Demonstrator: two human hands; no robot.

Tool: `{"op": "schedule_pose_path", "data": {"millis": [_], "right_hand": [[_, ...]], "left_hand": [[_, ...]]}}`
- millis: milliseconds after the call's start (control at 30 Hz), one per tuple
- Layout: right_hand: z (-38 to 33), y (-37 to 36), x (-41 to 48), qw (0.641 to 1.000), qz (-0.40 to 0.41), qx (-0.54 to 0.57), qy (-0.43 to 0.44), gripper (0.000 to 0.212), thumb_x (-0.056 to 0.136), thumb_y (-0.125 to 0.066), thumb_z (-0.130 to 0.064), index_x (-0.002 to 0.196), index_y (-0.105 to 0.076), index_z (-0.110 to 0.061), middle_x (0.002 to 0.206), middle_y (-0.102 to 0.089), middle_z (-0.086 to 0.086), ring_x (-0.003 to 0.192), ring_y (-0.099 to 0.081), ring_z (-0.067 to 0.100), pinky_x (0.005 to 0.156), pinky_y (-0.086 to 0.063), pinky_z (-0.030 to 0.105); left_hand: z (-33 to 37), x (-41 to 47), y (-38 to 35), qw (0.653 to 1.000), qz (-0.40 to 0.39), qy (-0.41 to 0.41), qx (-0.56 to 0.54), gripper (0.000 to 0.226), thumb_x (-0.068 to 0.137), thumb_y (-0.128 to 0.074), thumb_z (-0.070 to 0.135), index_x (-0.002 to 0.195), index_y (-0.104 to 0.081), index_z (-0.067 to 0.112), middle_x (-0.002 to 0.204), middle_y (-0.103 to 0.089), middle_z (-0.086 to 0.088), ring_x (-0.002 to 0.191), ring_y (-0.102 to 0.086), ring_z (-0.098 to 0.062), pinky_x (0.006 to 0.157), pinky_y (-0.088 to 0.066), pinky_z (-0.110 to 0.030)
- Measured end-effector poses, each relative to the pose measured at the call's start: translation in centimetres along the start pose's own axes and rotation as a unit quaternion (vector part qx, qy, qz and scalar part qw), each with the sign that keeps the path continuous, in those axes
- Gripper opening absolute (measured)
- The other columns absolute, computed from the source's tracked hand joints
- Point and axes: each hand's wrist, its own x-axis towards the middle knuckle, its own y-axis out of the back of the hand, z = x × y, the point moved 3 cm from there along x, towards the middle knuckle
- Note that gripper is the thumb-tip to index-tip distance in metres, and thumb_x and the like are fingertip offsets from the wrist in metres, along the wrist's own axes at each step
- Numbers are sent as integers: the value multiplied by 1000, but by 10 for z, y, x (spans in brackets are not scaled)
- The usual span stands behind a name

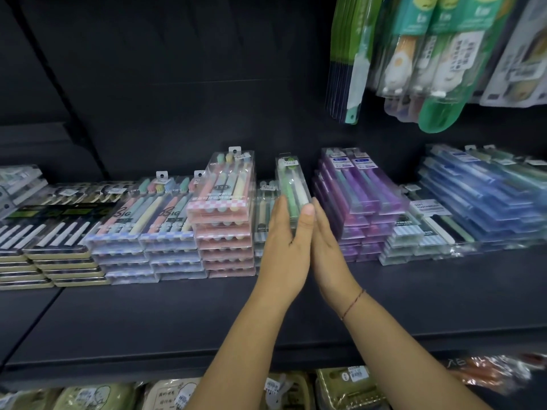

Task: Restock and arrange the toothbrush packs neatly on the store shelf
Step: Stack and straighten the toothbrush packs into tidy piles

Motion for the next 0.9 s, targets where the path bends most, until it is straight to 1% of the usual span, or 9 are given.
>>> {"op": "schedule_pose_path", "data": {"millis": [200, 300, 367, 433, 567, 667, 767, 833, 900], "right_hand": [[-2, -4, -2, 1000, 9, -16, -11, 58, 104, -34, -40, 156, -10, -31, 131, -26, -35, 93, -30, -43, 76, -32, -10], [-6, -5, -5, 1000, 13, -24, -12, 60, 103, -34, -43, 156, -7, -33, 145, -22, -28, 113, -31, -31, 84, -29, -9], [-11, -5, -7, 1000, 15, -18, -10, 63, 100, -34, -49, 155, -6, -36, 156, -17, -22, 134, -26, -13, 103, -28, 5], [-16, -4, -13, 1000, 17, -14, -11, 68, 95, -32, -57, 155, -7, -39, 160, -14, -20, 142, -20, -5, 115, -24, 21], [-20, 15, -47, 1000, 7, -19, 16, 69, 88, -35, -61, 152, -25, -36, 154, -29, -24, 139, -28, -9, 113, -25, 18], [-7, 50, -74, 999, 47, -9, 16, 52, 90, -45, -52, 138, -51, -31, 137, -54, -19, 130, -47, -2, 110, -36, 27], [11, 82, -83, 993, 114, 9, -36, 33, 97, -50, -33, 130, -55, -31, 132, -58, -17, 128, -49, 3, 101, -40, 18], [15, 91, -79, 990, 122, 12, -63, 41, 100, -51, -23, 141, -46, -27, 142, -49, -12, 132, -43, 2, 96, -37, 12], [16, 95, -73, 990, 118, 5, -83, 52, 100, -50, -20, 150, -34, -25, 152, -37, -10, 137, -35, 2, 103, -30, 15]], "left_hand": [[-1, 0, 2, 1000, 4, 3, -10, 90, 78, -30, 73, 156, -15, 31, 162, -15, 16, 147, -12, 1, 122, -14, -31], [-2, 1, 2, 1000, 8, 3, -13, 89, 79, -30, 72, 156, -16, 31, 161, -17, 15, 147, -15, 0, 122, -17, -33], [-2, 1, 3, 1000, 10, 1, -18, 87, 80, -31, 72, 156, -16, 32, 161, -17, 15, 147, -16, 0, 122, -17, -35], [-2, 0, 2, 1000, 14, -8, -13, 87, 81, -31, 71, 156, -14, 31, 162, -13, 16, 147, -11, 2, 122, -14, -30], [6, -14, 2, 993, 67, -91, 29, 70, 92, -34, 61, 154, -25, 29, 160, -19, 18, 143, -15, 8, 107, -15, -2], [2, -37, -9, 982, 110, -155, 17, 44, 100, -38, 45, 141, -46, 28, 143, -43, 17, 133, -37, 7, 106, -31, -8], [-17, -56, -40, 997, 12, -74, 13, 38, 98, -38, 55, 135, -41, 44, 143, -42, 23, 132, -37, 9, 111, -33, -21], [-32, -60, -57, 999, -51, 5, 18, 57, 91, -37, 60, 145, -28, 45, 154, -26, 23, 140, -25, 7, 117, -23, -23], [-39, -54, -66, 995, -69, 63, 27, 68, 93, -39, 57, 154, -14, 36, 161, -13, 18, 145, -16, 2, 115, -15, -20]]}}
